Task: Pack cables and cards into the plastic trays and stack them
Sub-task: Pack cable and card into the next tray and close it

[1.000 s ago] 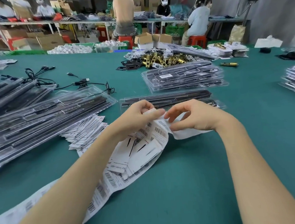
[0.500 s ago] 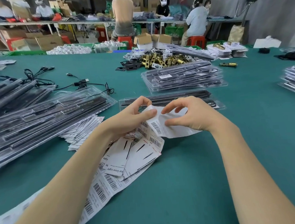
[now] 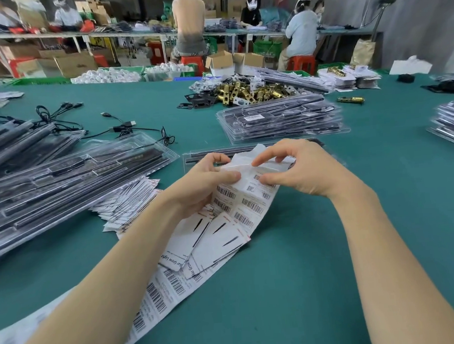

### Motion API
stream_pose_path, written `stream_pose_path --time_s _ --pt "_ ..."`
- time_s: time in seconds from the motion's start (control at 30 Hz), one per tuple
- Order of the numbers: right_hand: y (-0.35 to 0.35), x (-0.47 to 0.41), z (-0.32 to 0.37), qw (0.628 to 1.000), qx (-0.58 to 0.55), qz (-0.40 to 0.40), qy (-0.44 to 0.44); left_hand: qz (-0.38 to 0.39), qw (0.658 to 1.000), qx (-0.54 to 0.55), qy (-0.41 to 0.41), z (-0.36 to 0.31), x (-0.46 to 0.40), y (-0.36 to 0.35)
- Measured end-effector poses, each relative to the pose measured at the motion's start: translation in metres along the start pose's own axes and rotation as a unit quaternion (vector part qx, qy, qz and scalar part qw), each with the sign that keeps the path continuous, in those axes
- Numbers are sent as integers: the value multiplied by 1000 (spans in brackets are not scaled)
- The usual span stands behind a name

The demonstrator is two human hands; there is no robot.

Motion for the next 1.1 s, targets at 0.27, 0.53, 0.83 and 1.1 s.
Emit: stream_pose_path --time_s 0.27,0.53,0.83,1.1 --pt "-10 -2 2 997 6 -73 32 25 1000 -1 10 4 -3 -7" --pt "-3 -3 -2 1000 -2 -26 5 -3 1000 -4 -15 1 -3 -8" --pt "-5 -4 10 994 7 -93 63 -18 999 -30 -15 0 -2 -11" --pt "-7 -6 9 995 -26 -93 17 -6 1000 -18 -3 0 0 -10"
Point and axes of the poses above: each hand's wrist, its own x-axis away from the middle knuckle, its own y-axis out of the back of the hand, z = x × y, the point moved 6 cm from there along -x, towards the middle knuckle, and after that the axes turned 3 degrees about x, right-handed, at the moved point
